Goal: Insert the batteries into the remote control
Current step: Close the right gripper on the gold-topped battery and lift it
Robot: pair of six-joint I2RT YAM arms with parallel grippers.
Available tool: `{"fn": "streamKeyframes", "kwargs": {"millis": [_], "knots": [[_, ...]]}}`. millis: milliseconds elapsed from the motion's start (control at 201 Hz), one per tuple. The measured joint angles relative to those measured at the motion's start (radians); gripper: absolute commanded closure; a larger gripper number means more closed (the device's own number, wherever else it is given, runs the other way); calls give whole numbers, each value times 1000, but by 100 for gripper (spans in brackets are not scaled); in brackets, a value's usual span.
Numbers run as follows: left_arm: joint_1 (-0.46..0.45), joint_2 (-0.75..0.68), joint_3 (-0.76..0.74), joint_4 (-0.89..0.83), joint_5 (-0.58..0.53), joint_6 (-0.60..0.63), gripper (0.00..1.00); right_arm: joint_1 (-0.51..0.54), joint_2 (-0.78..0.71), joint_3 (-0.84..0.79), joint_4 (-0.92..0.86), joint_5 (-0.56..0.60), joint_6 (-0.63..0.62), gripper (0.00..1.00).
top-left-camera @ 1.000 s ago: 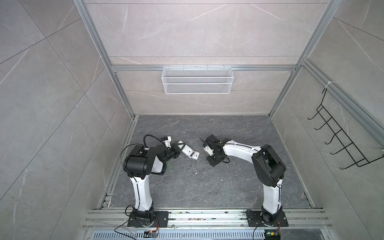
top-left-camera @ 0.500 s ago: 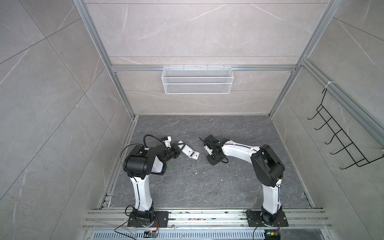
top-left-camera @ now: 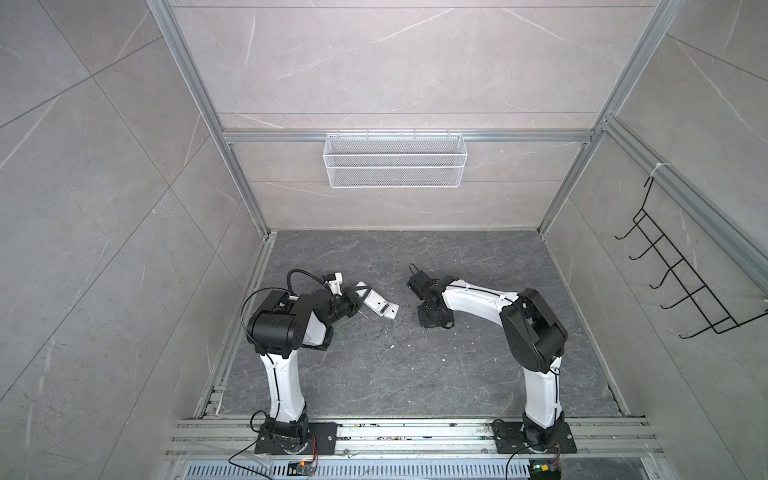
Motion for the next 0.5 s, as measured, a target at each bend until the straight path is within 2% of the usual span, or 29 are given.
{"fn": "streamKeyframes", "kwargs": {"millis": [224,279,498], "knots": [[0,0,0,0,0,0,100,0,11,16,-15,-8,61,85],[0,0,0,0,0,0,100,0,25,37,-38,-7,76,89],[-2,0,0,0,-1,1,100,0,103,164,-169,1,141,91]]}}
